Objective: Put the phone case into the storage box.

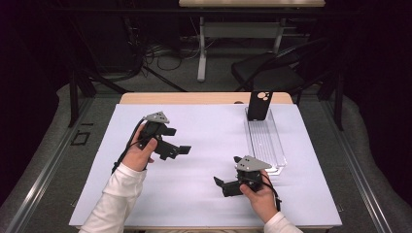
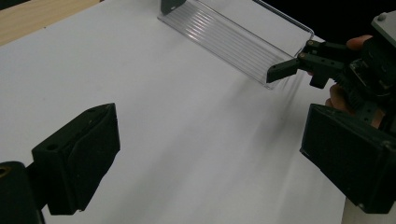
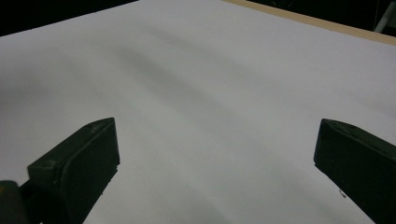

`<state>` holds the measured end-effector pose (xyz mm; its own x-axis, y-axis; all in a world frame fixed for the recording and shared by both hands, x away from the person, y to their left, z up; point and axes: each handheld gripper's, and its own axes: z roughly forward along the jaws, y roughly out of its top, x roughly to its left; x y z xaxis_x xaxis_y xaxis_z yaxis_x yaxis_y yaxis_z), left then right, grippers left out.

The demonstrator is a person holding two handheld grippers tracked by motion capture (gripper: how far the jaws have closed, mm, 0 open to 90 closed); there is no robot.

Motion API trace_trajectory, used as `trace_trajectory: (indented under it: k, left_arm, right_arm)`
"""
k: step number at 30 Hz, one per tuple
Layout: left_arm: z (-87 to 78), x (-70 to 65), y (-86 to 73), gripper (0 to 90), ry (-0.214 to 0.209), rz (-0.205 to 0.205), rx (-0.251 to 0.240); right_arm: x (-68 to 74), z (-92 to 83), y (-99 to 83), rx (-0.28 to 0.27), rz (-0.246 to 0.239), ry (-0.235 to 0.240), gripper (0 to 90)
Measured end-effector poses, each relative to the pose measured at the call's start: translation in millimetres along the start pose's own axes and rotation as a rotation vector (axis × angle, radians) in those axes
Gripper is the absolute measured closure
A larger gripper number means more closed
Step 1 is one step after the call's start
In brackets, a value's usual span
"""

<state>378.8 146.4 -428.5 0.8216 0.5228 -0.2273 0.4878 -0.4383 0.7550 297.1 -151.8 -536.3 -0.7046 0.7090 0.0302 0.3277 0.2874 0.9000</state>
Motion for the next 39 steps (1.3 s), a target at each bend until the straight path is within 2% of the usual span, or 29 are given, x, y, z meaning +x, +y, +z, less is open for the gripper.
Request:
trace_trajectory:
  k: [6,13,31,39]
  left_arm:
    - [-1.2,1.0,-0.3,4.6,0.0,-0.003,-0.004]
    - [-1.4,0.9,-0.6,4.6,0.0,-0.005,-0.004]
    - [-1.2,1.5,-1.2,4.6,0.002,-0.006,0.004]
    - [-3.7,2.2,-1.3,4.6,0.007,-0.011,-0.008]
  right_arm:
    - [1.5,3.4,-3.3,0.002,-0.005,0.005,0.0]
    - [4.7,6.3,-5.5,0.0,-0.007,0.035,0.0]
    - [7.9,8.9,-7.0,0.013,-0.016,0.046,0.0]
    - [10.5,9.2,-6.8,0.016,-0.021,0.051,0.0]
